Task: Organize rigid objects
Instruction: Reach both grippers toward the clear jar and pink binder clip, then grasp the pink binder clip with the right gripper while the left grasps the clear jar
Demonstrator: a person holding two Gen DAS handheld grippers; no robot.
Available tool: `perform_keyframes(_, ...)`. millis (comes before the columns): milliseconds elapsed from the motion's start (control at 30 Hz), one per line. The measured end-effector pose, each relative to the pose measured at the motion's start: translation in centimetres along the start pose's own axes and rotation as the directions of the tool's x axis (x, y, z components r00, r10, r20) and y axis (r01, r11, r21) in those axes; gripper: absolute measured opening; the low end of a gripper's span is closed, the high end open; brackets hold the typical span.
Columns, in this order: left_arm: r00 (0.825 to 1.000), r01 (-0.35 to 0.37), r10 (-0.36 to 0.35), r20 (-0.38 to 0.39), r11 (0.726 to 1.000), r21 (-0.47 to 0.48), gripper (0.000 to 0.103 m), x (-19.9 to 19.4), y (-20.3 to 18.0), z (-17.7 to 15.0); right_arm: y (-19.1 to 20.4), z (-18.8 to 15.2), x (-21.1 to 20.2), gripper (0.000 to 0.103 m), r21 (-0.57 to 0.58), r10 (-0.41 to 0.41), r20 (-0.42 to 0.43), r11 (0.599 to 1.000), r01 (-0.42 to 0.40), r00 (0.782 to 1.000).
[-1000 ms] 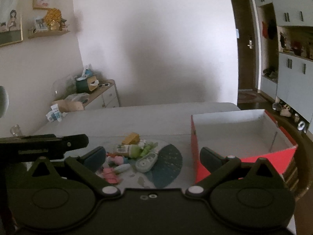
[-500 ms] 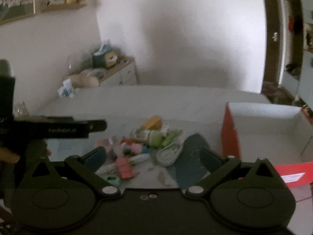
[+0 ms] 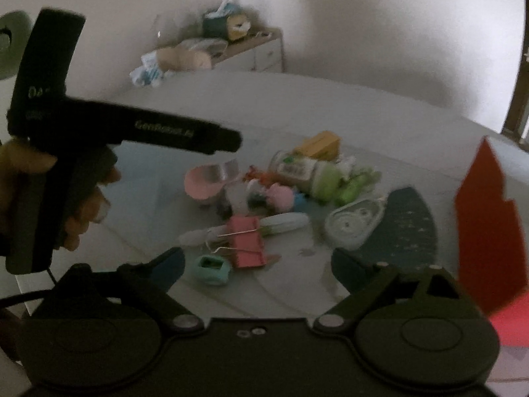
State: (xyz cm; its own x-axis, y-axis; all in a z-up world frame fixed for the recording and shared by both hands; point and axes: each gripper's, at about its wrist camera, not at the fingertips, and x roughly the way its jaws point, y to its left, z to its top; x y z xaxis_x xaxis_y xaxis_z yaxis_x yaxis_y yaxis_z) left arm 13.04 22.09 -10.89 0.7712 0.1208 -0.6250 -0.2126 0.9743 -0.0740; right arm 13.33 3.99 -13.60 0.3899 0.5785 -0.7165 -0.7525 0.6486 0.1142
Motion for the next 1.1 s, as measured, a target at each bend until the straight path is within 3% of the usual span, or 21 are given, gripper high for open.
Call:
perform_keyframes(233, 0.999, 0.033, -0.033, -0.036, 0.999, 0.019, 0.103, 1.9, 0.5, -0.7, 0.0, 0.4, 4.3, 0.081, -0.001, 0.03, -0.073, 1.0, -0.03, 0.997)
perform_keyframes(333, 0.998, 0.041, -0.04, -0.054, 0.999, 0.017, 0.102, 2.5, 0.7, -1.1, -0.2, 0.4, 5.4, 0.079, 0.017, 0.041, -0.088, 0.999, -0.04, 0.995)
perform_keyframes(567, 0.995, 0.055, -0.056, -0.081, 0.998, -0.015, 0.101, 3.5, 1.2, -1.7, -0.7, 0.8, 7.1, 0.066, 0.057, 0.061, -0.106, 0.997, -0.055, 0.993)
perform_keyframes(800, 0.994, 0.061, -0.06, -0.093, 0.998, 0.006, 0.088, 4.1, 0.8, -1.9, -0.8, 1.3, 8.0, 0.056, 0.073, 0.088, -0.111, 0.994, -0.08, 0.99)
perform_keyframes(967, 0.989, 0.086, -0.086, -0.118, 0.996, -0.003, 0.066, 4.8, 0.7, -1.9, -0.5, 1.5, 8.3, 0.055, 0.075, 0.085, -0.109, 0.994, -0.077, 0.99)
perform_keyframes(1100, 0.986, 0.108, -0.11, -0.125, 0.994, -0.018, 0.056, 5.0, 0.7, -2.2, -0.4, 1.6, 8.3, 0.052, 0.071, 0.077, -0.108, 0.995, -0.069, 0.991)
